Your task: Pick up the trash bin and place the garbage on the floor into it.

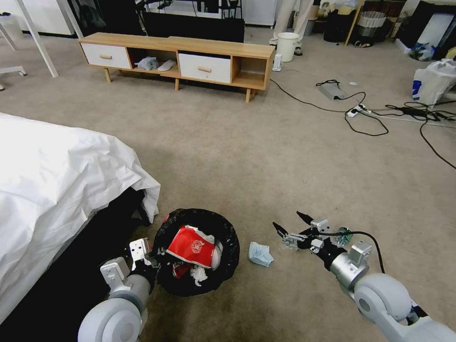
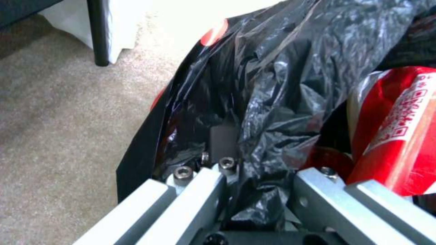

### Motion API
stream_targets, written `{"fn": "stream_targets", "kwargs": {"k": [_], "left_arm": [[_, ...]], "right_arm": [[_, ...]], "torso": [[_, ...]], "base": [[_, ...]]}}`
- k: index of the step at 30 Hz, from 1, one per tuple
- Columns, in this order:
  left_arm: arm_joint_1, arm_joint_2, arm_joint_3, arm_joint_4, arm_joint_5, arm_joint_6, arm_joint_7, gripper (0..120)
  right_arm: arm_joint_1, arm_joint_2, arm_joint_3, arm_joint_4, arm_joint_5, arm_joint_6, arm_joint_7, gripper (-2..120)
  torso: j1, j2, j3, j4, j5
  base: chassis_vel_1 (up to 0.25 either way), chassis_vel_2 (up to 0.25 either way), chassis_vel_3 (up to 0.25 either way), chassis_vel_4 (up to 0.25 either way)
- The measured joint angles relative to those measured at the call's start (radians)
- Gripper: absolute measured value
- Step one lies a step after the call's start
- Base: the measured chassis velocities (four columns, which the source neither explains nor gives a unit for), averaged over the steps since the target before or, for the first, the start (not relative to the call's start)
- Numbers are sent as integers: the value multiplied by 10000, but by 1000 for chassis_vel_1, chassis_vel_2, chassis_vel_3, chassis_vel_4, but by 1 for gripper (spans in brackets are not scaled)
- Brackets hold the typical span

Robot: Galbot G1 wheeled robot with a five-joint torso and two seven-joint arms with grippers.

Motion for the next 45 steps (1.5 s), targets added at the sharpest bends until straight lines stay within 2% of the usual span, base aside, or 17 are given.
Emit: {"fn": "stream_targets", "kwargs": {"k": [9,20,23,33,45], "left_arm": [[-76,132,98,-10,-5,0,116,0],[-158,152,233,-29,41,-88,248,0],[-159,151,238,-40,44,-117,276,0],[-162,150,200,-56,60,-167,285,0],[-551,273,383,283,95,-697,278,0]], "right_arm": [[-17,-9,36,-99,118,149,-276,100],[-176,-36,194,194,186,79,-201,100],[-181,-33,196,210,199,97,-199,100],[-175,12,163,238,190,122,-185,100],[-204,10,225,259,172,24,-364,100]], "torso": [[0,0,-1,-1,0],[1,0,3,3,0],[0,0,1,-3,0],[-1,0,0,1,0],[-1,0,0,1,-1]], "base": [[-10,13,20,-12],[-104,131,131,-120],[-28,34,-12,-17],[0,0,0,0],[0,0,0,0]]}}
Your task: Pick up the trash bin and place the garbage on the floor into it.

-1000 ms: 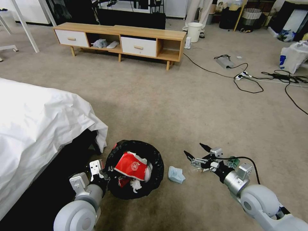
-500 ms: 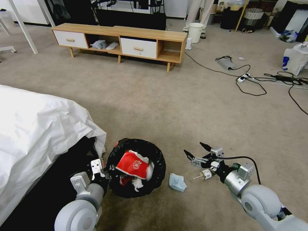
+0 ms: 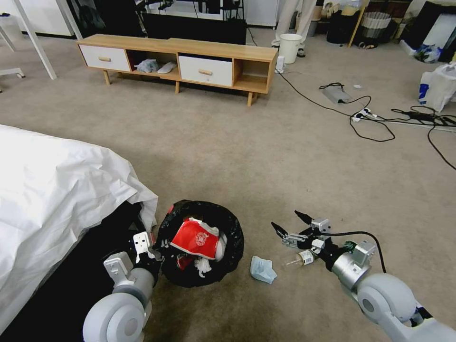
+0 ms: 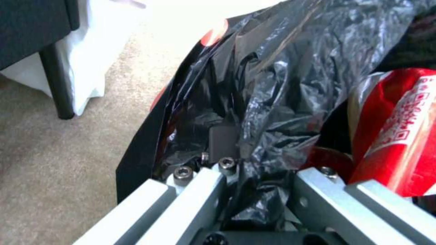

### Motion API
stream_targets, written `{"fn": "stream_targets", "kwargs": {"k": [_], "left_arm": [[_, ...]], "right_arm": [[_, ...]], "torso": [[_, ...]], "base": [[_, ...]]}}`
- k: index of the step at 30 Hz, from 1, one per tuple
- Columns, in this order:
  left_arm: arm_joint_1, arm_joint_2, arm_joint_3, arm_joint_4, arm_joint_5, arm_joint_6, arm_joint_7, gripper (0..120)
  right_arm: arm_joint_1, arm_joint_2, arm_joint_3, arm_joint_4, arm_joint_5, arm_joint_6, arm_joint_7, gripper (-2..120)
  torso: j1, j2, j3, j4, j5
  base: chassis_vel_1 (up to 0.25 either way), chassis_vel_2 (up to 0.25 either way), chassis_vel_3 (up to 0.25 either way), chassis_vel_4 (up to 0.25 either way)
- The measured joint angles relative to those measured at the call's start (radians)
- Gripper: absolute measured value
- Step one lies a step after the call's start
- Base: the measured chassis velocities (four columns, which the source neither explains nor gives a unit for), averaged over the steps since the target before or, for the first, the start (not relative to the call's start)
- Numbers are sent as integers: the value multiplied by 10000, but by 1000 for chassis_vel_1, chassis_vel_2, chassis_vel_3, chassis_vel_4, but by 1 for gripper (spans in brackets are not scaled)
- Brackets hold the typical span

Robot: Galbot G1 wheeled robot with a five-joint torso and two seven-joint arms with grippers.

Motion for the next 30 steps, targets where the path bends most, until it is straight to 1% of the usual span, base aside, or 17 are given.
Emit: {"fn": "stream_targets", "kwargs": {"k": [4,15,18,21,23,24,26,30], "left_arm": [[-224,124,106,22,-220,-10,-20,0],[-406,268,310,-24,-647,174,-18,0],[-420,284,367,-120,-745,220,0,0],[-416,291,425,-306,-822,284,8,0],[-400,299,491,-565,-945,366,11,0],[-400,299,491,-565,-945,366,11,0],[-432,396,477,-716,-1020,390,-4,0],[-553,548,383,-804,-1194,392,-61,0]], "right_arm": [[-18,-21,29,64,-1,-26,-2,100],[-61,-62,91,128,73,70,49,100],[-61,-69,98,129,75,76,51,100],[-61,-80,99,129,82,81,51,100],[-58,-96,99,128,98,94,50,100],[-58,-96,99,128,98,94,50,100],[-54,-113,69,127,106,108,49,100],[-40,-117,20,127,110,115,45,100]], "torso": [[1,0,0,0,0],[0,1,0,0,1],[0,0,0,-1,0],[0,0,0,-1,1],[0,0,0,0,1],[0,0,0,0,1],[0,0,0,0,1],[0,0,0,0,1]], "base": [[0,0,0,0],[0,0,0,0],[0,0,0,0],[0,0,0,0],[0,0,0,0],[0,0,0,0],[0,0,0,0],[0,0,0,0]]}}
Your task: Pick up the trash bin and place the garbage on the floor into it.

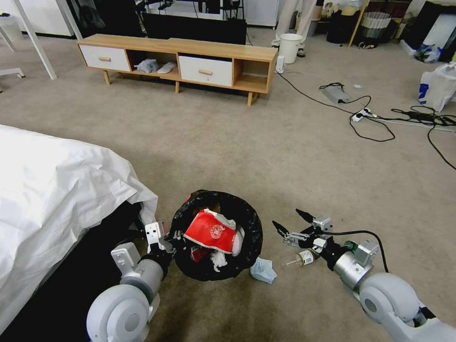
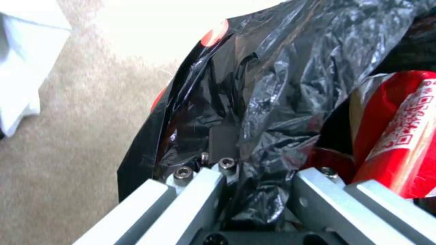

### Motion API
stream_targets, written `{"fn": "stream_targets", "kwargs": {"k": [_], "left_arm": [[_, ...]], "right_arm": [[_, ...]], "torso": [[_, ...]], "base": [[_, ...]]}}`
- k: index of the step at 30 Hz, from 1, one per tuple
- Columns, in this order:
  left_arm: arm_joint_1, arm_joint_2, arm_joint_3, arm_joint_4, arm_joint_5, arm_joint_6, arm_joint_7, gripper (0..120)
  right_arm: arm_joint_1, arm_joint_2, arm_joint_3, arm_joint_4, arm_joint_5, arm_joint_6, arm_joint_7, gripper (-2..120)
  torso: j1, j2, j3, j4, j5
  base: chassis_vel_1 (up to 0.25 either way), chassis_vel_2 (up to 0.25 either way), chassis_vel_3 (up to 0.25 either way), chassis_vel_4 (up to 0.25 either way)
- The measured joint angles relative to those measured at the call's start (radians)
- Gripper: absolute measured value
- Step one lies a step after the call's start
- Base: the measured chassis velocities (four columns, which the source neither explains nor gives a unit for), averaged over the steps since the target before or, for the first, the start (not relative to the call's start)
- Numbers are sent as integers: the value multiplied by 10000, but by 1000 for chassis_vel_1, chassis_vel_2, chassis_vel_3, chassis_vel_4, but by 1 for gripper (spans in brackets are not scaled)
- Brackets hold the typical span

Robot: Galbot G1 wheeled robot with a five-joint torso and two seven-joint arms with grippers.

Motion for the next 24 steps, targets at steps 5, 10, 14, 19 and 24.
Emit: {"fn": "stream_targets", "kwargs": {"k": [5,10,14,19,24], "left_arm": [[-350,395,-227,-96,-359,0,-221,0],[-623,610,-412,-117,-535,0,-390,0],[-756,665,-462,-118,-546,2,-479,0],[-1213,718,-517,-15,-635,13,-638,0],[-1702,744,-455,168,-807,26,-741,0]], "right_arm": [[46,-56,-81,5,38,3,-2,100],[58,-130,-96,70,123,3,0,100],[56,-181,-112,134,232,-6,35,100],[100,-323,-138,210,367,-43,111,100],[180,-420,-138,242,475,-57,180,100]], "torso": [[0,0,0,0,-1],[0,0,0,0,-1],[0,0,0,-1,-1],[0,0,0,0,0],[0,0,1,-1,0]], "base": [[0,0,0,0],[0,0,0,0],[0,0,0,0],[0,0,0,0],[0,0,0,0]]}}
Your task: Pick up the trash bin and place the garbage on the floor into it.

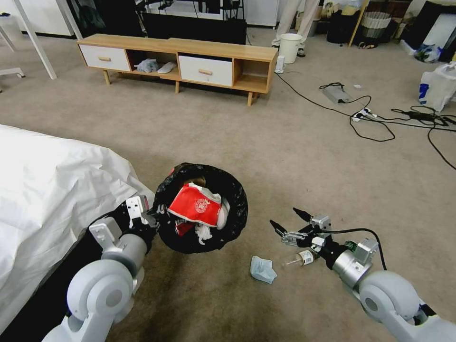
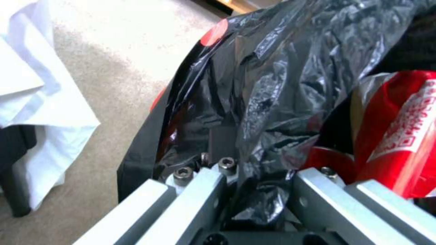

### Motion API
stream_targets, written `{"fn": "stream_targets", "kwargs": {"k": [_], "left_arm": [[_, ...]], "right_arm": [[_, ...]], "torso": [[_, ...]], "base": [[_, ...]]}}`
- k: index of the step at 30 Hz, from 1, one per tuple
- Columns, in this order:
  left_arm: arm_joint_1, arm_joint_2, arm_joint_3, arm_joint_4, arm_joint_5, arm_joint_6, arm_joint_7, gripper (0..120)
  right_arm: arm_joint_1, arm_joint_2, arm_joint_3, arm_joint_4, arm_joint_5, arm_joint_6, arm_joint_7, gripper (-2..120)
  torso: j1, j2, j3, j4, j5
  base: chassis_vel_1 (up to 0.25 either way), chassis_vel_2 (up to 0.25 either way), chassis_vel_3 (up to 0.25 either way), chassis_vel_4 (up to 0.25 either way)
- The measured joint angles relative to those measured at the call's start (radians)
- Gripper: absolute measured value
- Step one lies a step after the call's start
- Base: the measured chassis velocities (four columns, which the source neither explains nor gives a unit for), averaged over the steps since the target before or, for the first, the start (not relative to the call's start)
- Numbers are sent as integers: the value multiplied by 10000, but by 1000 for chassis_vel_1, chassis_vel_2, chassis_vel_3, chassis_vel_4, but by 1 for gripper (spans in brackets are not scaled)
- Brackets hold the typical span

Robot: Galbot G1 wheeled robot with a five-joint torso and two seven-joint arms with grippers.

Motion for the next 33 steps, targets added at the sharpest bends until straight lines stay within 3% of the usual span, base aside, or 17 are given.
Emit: {"fn": "stream_targets", "kwargs": {"k": [15,33], "left_arm": [[92,-307,332,338,360,93,128,0],[154,-280,319,519,431,122,175,0]], "right_arm": [[-412,23,703,47,-22,24,-9,100],[-365,284,649,-142,-88,85,1,100]], "torso": [[0,0,0,1,1],[0,0,0,1,1]], "base": [[0,0,0,0],[0,0,0,0]]}}
